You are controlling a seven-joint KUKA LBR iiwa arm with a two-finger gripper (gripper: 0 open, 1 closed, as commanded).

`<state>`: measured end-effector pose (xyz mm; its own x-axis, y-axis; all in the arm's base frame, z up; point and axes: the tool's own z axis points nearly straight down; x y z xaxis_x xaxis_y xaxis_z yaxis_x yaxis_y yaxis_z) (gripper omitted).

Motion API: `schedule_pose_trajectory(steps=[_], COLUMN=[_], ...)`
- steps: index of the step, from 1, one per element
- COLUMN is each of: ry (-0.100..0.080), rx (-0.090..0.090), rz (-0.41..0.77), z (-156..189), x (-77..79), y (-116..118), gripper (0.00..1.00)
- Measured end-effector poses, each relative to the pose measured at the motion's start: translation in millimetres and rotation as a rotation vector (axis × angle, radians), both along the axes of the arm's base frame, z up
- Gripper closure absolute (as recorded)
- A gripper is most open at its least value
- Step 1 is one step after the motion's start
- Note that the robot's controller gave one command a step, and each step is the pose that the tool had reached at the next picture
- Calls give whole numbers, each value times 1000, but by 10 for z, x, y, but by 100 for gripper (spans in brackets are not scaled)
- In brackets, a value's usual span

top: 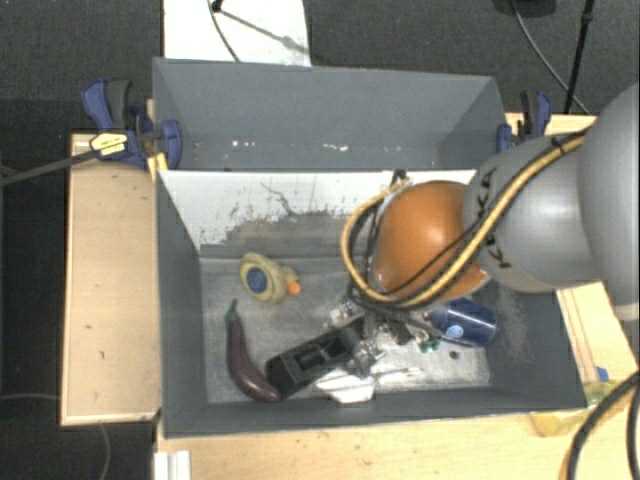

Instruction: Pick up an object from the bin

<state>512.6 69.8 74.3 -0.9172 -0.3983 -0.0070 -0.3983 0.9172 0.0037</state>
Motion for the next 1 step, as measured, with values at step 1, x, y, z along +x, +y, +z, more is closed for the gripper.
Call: schedule_pose_trajectory(steps=[1], ry=[5], rx=[-7], rz=[39], z=[1551], x=[-46], y=[-47], gripper=[100])
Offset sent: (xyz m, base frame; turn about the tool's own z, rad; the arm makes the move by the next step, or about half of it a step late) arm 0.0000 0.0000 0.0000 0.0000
